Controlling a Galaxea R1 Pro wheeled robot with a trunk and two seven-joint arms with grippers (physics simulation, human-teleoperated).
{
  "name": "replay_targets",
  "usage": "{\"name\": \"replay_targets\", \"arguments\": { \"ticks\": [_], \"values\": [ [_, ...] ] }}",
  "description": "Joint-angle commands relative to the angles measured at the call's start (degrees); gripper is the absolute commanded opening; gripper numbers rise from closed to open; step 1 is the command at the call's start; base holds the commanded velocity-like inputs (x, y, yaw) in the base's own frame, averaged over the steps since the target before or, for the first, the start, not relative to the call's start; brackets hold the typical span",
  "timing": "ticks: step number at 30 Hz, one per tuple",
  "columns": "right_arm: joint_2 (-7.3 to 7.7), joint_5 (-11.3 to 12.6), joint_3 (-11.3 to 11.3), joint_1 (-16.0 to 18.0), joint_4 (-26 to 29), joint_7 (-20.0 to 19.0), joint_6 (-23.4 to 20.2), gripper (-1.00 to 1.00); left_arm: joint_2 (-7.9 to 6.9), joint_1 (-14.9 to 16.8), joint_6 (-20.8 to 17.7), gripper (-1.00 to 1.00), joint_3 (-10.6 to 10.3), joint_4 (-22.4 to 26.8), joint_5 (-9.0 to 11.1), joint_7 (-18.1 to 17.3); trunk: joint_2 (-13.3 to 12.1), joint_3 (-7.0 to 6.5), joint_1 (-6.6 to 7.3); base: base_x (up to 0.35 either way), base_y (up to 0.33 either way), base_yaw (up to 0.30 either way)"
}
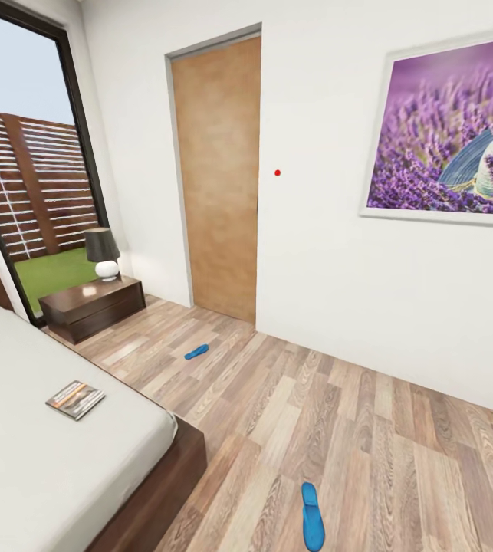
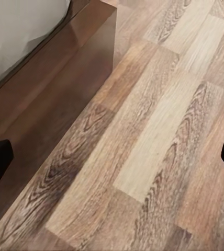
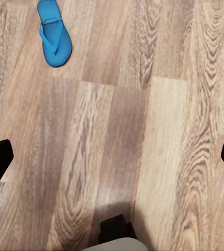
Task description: In the bedroom, move the book from the bed onto either nightstand, and place the two sandals side by side next to the bed.
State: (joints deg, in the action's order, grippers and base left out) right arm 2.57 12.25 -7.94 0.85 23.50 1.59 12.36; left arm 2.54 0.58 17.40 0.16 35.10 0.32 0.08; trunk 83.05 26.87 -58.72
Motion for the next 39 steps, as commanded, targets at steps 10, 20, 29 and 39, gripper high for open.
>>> {"name": "replay_targets", "arguments": {
  "ticks": [10,20,29,39],
  "values": [
    [0.0,0.58,0.12,0.03,-0.03,0.03,0.22,1.0,0.01,0.03,0.1,1.0,0.02,-0.03,0.03,0.01,0.03,0.06,0.0,0.108,0.003,0.0],
    [-0.02,0.58,0.12,0.03,-0.03,0.04,0.23,1.0,0.01,0.03,0.11,1.0,0.02,-0.03,0.03,0.01,0.03,0.06,0.0,0.231,0.0,0.0],
    [-0.01,0.58,0.12,0.03,-0.03,0.07,0.23,1.0,0.01,0.03,0.09,1.0,0.02,-0.03,0.03,0.03,0.03,0.06,0.0,0.043,0.008,0.0],
    [-0.02,0.58,0.12,0.02,-0.03,0.04,0.22,1.0,0.01,0.03,0.09,1.0,0.02,-0.03,0.03,0.0,0.03,0.06,0.0,0.066,0.178,0.0]
  ]
}}
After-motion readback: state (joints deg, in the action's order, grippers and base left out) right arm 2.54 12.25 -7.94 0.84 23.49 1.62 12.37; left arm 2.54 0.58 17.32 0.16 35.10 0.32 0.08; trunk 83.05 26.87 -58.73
